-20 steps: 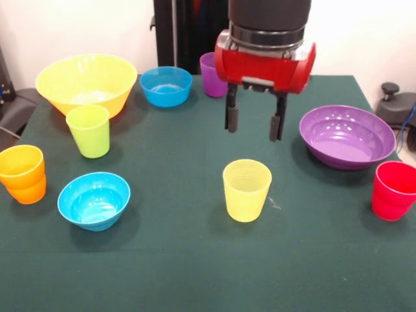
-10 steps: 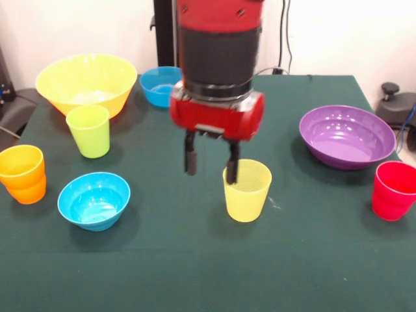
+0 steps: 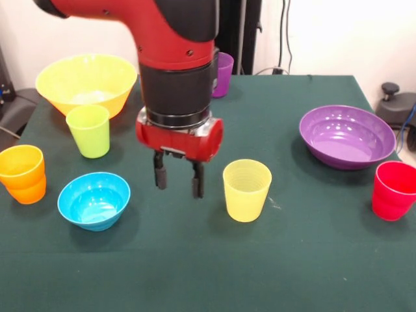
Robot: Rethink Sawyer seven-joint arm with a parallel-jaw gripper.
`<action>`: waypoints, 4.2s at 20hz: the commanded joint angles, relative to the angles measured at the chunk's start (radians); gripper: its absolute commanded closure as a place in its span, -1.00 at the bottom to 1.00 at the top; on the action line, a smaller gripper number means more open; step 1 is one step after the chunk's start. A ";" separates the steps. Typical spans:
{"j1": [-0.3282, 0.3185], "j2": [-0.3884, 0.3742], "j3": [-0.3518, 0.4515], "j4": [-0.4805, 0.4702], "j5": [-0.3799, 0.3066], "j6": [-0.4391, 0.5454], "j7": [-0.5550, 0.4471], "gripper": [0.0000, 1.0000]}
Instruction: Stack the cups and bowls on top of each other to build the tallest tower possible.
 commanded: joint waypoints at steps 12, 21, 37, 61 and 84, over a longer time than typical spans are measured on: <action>-0.018 0.034 0.167 -0.072 -0.164 0.206 -0.257 -1.00; -0.012 0.083 0.177 -0.211 -0.238 0.254 -0.294 -1.00; -0.063 0.119 0.221 -0.245 -0.296 0.287 -0.358 -1.00; -0.186 0.081 0.232 -0.144 -0.361 0.272 -0.399 -1.00; -0.207 0.136 0.259 -0.057 -0.314 0.185 -0.233 -1.00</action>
